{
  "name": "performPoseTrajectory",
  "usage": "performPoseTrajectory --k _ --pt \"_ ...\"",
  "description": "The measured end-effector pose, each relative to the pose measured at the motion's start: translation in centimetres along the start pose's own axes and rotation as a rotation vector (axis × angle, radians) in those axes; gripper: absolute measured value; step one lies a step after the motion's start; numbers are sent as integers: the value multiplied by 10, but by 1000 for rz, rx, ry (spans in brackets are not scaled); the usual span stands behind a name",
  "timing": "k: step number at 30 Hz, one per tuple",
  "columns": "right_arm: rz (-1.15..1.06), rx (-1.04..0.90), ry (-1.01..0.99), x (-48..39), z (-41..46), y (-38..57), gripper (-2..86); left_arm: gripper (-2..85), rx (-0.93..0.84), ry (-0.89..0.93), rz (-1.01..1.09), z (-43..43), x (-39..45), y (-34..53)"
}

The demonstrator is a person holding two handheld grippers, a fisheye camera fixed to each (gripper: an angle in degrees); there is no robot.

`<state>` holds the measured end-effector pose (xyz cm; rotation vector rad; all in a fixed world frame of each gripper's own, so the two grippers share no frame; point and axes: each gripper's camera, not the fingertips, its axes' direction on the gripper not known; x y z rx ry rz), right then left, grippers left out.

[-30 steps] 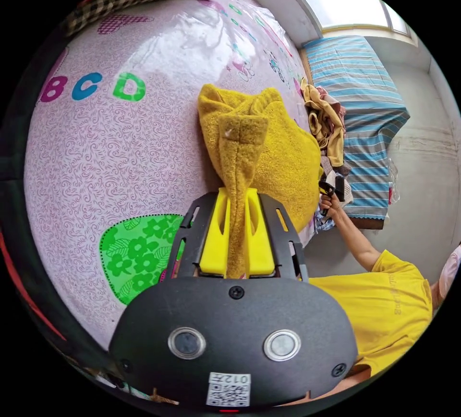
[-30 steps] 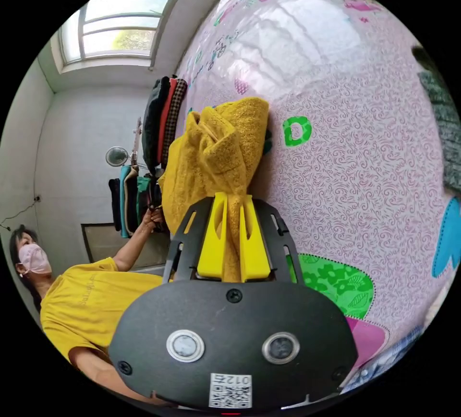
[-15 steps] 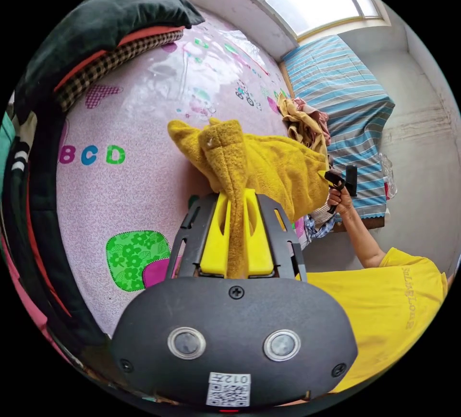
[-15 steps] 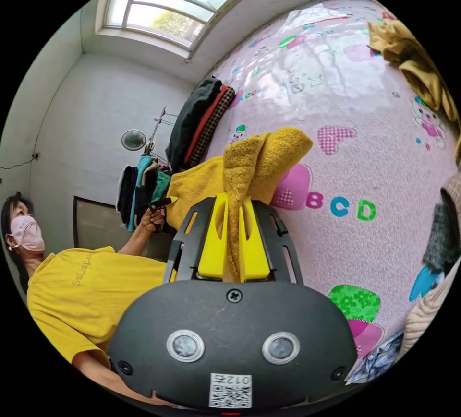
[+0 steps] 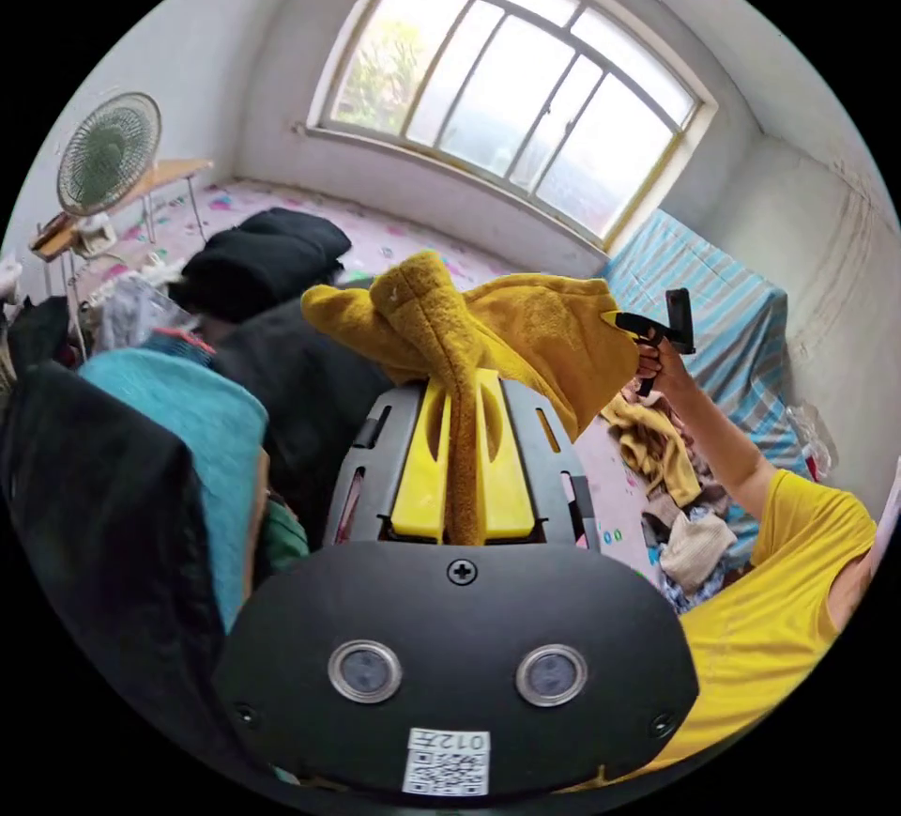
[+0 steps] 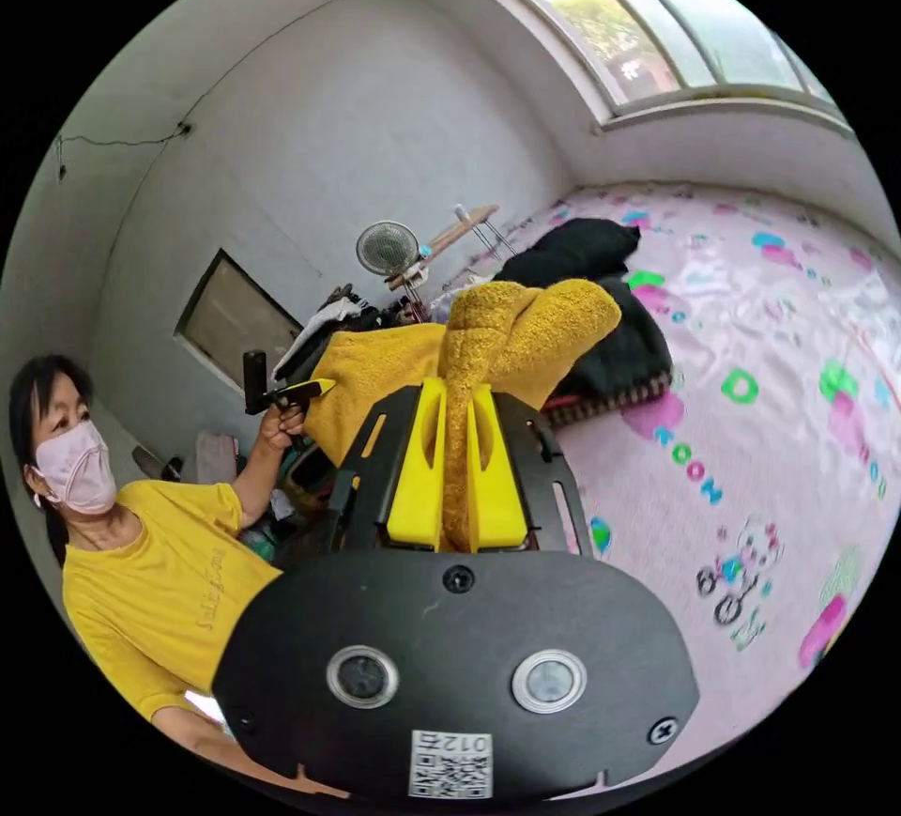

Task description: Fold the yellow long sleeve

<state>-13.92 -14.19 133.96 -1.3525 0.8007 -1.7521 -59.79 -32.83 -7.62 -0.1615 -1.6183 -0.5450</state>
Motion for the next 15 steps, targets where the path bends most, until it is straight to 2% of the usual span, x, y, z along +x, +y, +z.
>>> performPoseTrajectory --k 5,8,10,13,15 --pt "-60 -31 48 22 86 -124 14 54 65 -161 -122 18 -31 -36" --pt "-60 -109 158 44 155 -170 18 53 -15 -227 -299 59 -67 -38" --pt "25 -185 288 70 214 -181 25 52 -205 -312 -428 110 -95 -27" --pt "219 -210 501 98 266 -175 39 50 -343 -506 -430 149 -98 -11" --pt "230 -170 558 101 276 -167 51 46 -285 -531 -410 150 -89 -4"
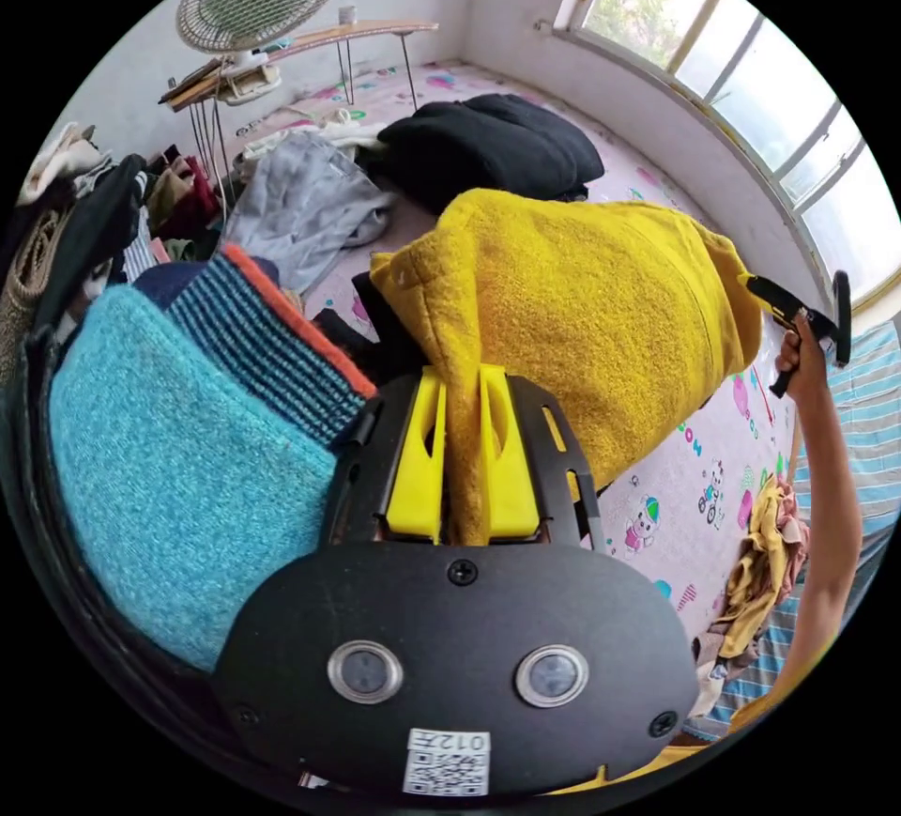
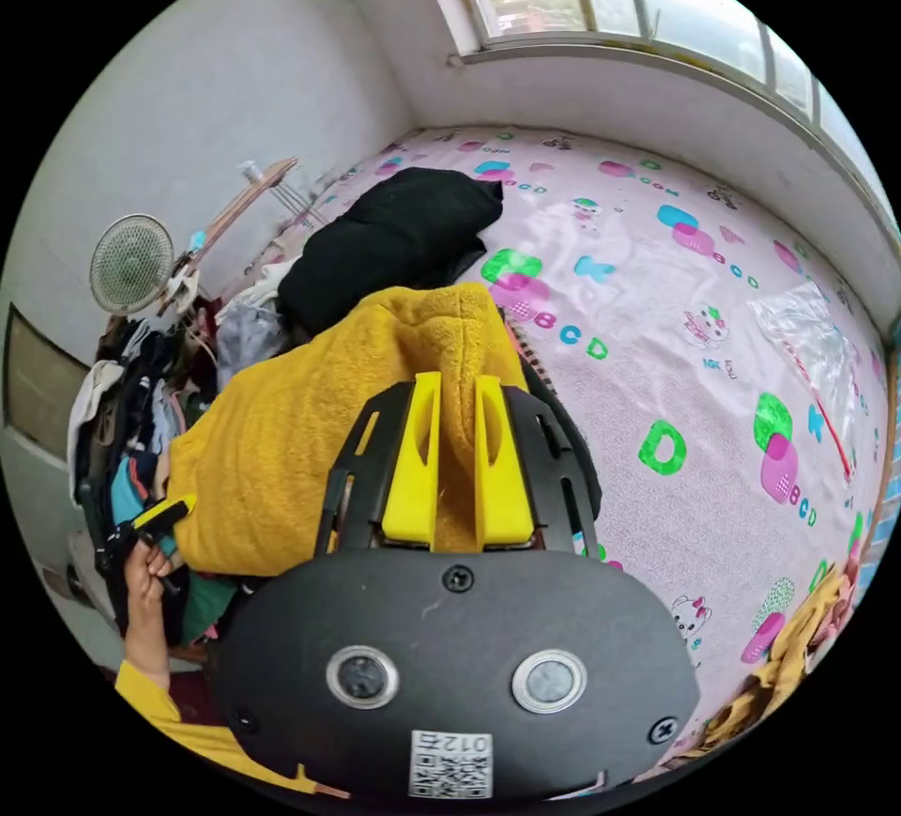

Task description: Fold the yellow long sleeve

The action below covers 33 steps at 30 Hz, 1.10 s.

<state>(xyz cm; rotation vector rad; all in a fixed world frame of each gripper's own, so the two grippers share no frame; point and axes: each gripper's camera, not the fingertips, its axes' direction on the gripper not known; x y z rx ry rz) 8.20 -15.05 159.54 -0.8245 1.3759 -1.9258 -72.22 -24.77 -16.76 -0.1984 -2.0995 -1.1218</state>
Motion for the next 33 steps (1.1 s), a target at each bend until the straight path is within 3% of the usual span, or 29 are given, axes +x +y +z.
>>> performPoseTrajectory --k 6,10,14,16,18,21,26,33 --pt "64 317 50 14 -39 45 23 21 292 -51 -49 -54 28 57" --pt "-77 395 -8 -6 -55 80 12 8 562 -199 100 -91 81 107" --pt "-188 272 20 -41 -32 84 7 5 338 -223 131 -44 96 84" --pt "-109 49 130 -47 5 73 3 3 131 -252 129 7 94 71" --pt "-53 -51 155 -48 15 69 2 2 68 -283 148 32 96 72" --pt "-19 121 125 -58 -22 88 1 0 122 -292 158 33 101 84" --pt "-160 244 228 -92 -84 169 1 2 296 -111 261 0 125 134" --pt "-237 216 243 -117 -170 362 0 4 204 251 606 4 218 258"
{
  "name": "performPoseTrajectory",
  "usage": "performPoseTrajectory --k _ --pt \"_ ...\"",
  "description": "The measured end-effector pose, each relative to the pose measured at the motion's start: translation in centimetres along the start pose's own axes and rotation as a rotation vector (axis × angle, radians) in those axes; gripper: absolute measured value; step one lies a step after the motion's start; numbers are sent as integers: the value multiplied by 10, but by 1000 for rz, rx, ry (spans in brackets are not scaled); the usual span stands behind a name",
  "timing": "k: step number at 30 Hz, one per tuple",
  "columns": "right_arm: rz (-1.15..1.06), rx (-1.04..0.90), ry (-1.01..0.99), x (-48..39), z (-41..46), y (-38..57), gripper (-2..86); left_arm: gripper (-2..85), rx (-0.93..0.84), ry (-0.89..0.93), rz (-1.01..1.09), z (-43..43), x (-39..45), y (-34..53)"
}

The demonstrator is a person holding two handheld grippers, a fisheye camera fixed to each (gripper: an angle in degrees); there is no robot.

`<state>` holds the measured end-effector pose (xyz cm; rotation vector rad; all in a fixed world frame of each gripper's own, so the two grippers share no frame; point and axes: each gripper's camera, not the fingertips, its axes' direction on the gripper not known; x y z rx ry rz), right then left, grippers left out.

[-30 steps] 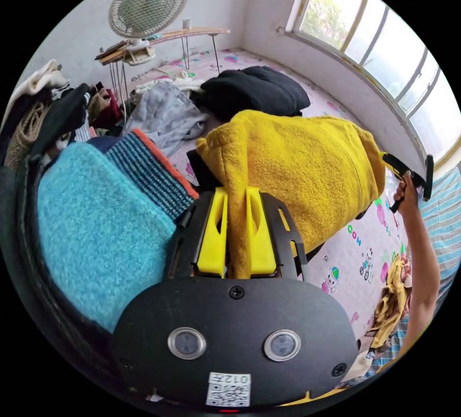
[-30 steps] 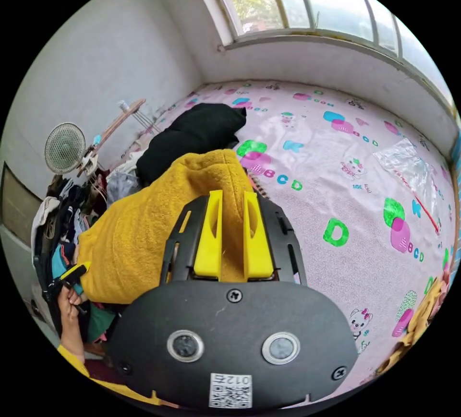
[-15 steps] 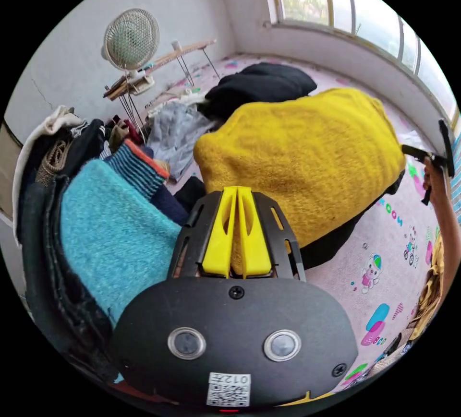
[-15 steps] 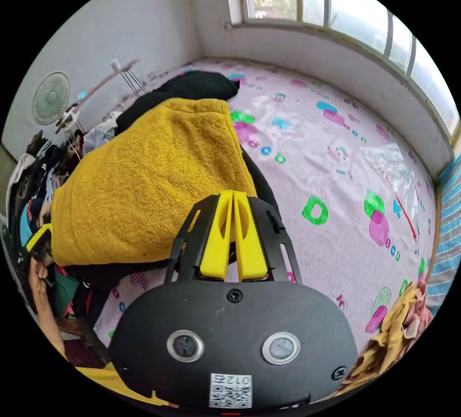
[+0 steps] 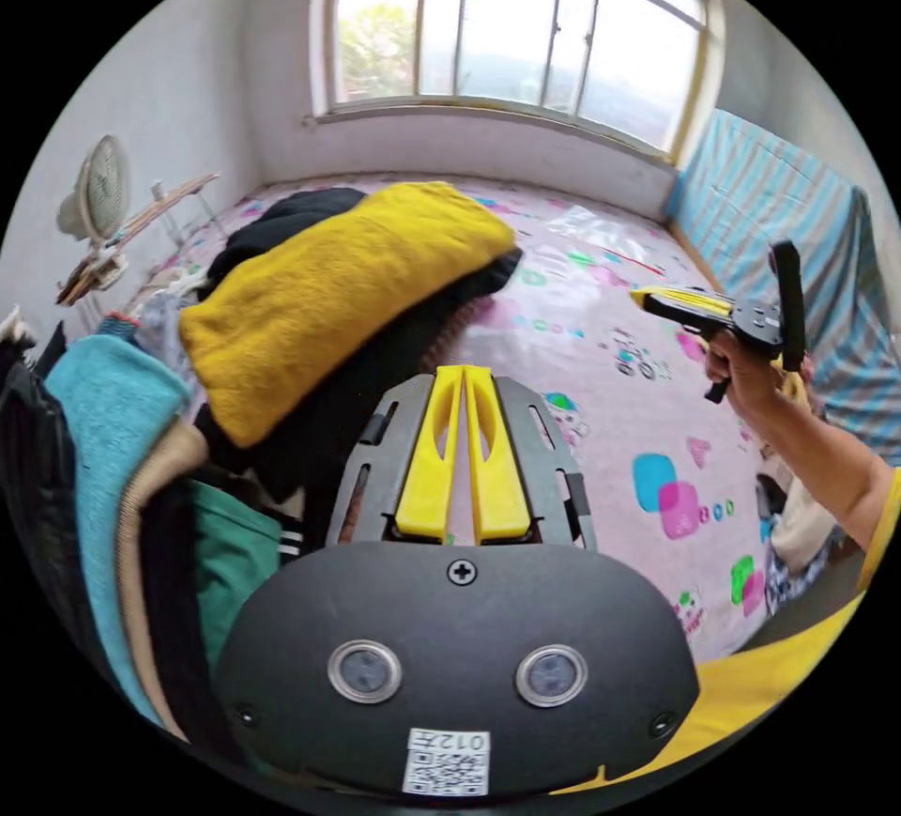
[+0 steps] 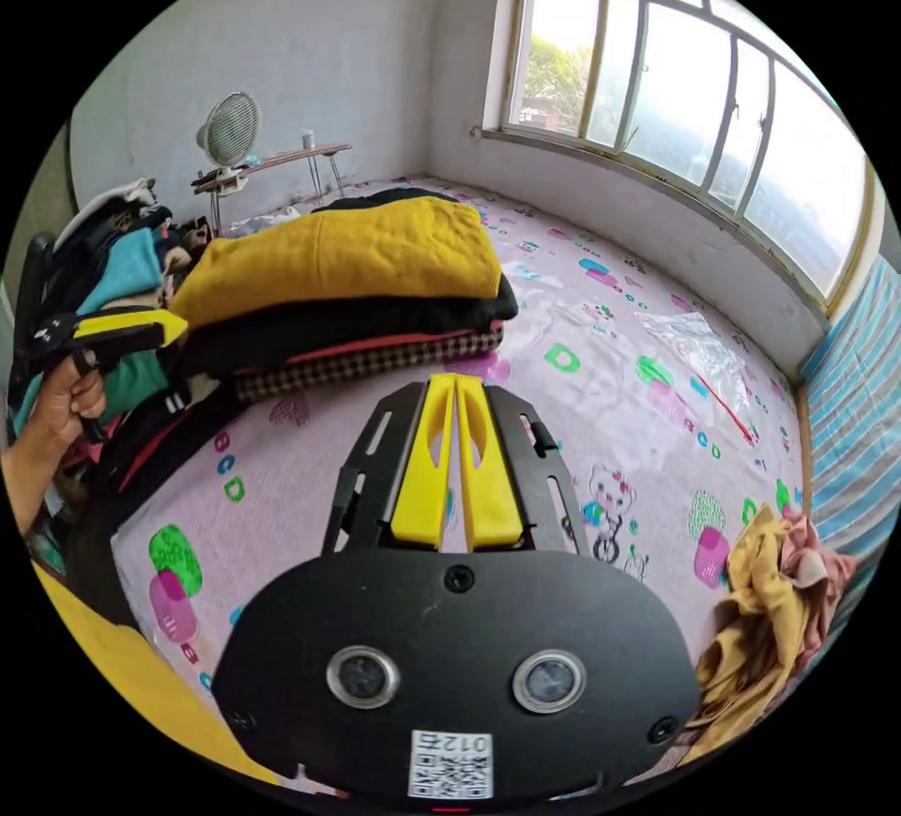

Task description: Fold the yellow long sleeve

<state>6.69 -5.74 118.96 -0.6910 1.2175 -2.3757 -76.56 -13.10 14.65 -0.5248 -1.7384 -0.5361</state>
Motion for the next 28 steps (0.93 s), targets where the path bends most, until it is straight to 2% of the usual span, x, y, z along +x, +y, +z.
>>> performPoseTrajectory --k 5,7,10,13,19,25,28 --pt "209 4 -61 -4 -100 122 1 4 -92 249 157 12 109 38" --pt "337 15 -44 -6 -150 187 1 4 -160 384 231 17 162 57" --pt "447 17 0 -13 -206 260 1 4 -233 481 373 20 228 82" --pt "519 -22 52 -20 -251 321 1 4 -289 533 529 23 290 110" --pt "652 -64 172 -8 -331 414 1 4 -432 660 677 55 396 154" --pt "604 -40 285 39 -403 477 0 4 -551 725 746 100 515 185" --pt "584 -18 266 83 -438 495 0 3 -580 739 739 111 563 189"
